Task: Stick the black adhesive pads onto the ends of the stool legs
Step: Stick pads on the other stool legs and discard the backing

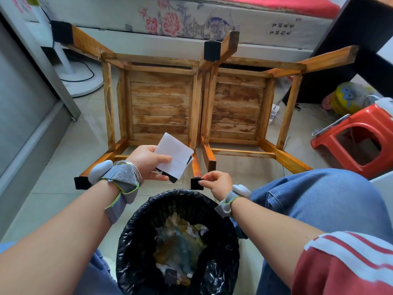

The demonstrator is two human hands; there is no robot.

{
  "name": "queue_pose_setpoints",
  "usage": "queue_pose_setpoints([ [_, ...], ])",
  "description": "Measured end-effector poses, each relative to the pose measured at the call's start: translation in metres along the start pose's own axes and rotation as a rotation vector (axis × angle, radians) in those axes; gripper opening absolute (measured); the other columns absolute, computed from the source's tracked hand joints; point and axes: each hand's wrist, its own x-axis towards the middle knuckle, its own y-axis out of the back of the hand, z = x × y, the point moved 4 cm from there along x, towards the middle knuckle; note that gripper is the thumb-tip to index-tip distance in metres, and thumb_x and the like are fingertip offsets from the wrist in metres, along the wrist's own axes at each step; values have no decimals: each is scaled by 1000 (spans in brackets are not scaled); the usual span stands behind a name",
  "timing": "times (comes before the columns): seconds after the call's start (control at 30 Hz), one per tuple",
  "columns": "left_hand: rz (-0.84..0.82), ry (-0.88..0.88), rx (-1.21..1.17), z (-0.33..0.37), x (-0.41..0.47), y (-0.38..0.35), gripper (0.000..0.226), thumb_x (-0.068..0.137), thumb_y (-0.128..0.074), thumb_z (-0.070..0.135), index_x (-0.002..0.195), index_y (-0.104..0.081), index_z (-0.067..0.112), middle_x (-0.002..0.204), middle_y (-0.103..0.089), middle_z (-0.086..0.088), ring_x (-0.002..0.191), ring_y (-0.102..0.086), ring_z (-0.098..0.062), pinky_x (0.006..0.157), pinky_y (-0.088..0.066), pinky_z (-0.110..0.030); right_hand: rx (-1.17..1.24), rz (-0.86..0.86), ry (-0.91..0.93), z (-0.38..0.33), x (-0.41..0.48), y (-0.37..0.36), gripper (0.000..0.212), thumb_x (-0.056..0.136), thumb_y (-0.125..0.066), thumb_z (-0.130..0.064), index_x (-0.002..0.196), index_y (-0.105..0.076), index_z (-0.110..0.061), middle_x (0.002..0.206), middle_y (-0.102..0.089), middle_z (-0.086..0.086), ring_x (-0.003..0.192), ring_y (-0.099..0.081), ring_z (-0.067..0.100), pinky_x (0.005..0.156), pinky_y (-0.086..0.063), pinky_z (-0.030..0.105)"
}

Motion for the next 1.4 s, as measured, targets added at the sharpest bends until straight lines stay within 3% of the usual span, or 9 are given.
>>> queue_pose_setpoints([
  [0.2, -2, 3, -4, -1, 1, -1, 26, 82, -63, 5, 108, -59, 4, 90, -62, -12, 76, -63, -29, 43, -57, -30, -63, 73, 29, 1, -2, -2, 22, 71, -79, -19, 62, -61, -27, 63, -59, -9, 63, -54, 10, 62, -44, 24],
  [0.3, 3, 14, 10, -2, 1, 0, 29, 82, -64, 6, 111, -59, 5, 96, -62, -14, 81, -64, -31, 46, -58, -32, -143, 94, 45, -2, -3, -2, 21, 72, -79, -24, 67, -59, -27, 66, -60, -11, 67, -56, 11, 62, -44, 24],
  [0.43, 17, 26, 32, -2, 2, 0, 33, 81, -65, 7, 113, -58, 5, 106, -61, -17, 90, -64, -36, 53, -59, -35, -216, 155, 48, -5, -6, -2, 33, 70, -80, -30, 75, -48, -24, 70, -59, -9, 62, -52, 8, 52, -33, 22],
  [0.53, 14, 28, 29, -2, 0, -2, 33, 82, -65, 7, 113, -58, 5, 102, -61, -16, 88, -64, -35, 52, -59, -35, -243, 101, 36, -7, -3, -2, 30, 73, -79, -29, 89, -56, -21, 83, -63, -5, 73, -56, 13, 60, -38, 23],
  [0.7, 0, 24, 5, -2, -3, -3, 30, 82, -64, 6, 111, -58, 4, 98, -61, -15, 83, -64, -32, 48, -59, -34, -188, -100, 1, -8, 3, -7, 51, 75, -75, -40, 122, -61, -26, 114, -69, 1, 104, -62, 19, 92, -49, 34],
  [0.8, -3, 15, -9, -2, -3, -3, 27, 83, -63, 5, 109, -59, 4, 92, -61, -12, 77, -63, -30, 45, -58, -31, -215, -51, -4, -7, 4, -8, 44, 78, -71, -43, 118, -65, -27, 116, -70, -1, 109, -61, 17, 89, -43, 25],
  [1.0, -5, 19, 5, -1, -5, -6, 28, 83, -63, 6, 110, -58, 5, 96, -61, -13, 81, -64, -31, 48, -59, -33, -218, -66, 8, -9, 3, -5, 43, 77, -73, -43, 116, -66, -28, 114, -70, -3, 105, -61, 13, 89, -43, 23],
  [1.23, -13, -1, -26, 0, -7, -3, 26, 83, -63, 6, 108, -58, 6, 91, -61, -11, 76, -64, -28, 44, -57, -30, -303, -86, 104, -6, 2, -9, 46, 76, -76, -30, 120, -63, -32, 113, -70, -4, 98, -63, 14, 96, -48, 32],
  [1.4, -11, 5, -19, 1, -7, -4, 26, 83, -64, 7, 109, -58, 7, 93, -61, -12, 80, -64, -29, 46, -58, -31, -372, -59, 152, -2, 2, -11, 48, 77, -74, -34, 123, -59, -38, 117, -69, -5, 100, -64, 15, 92, -51, 32],
])
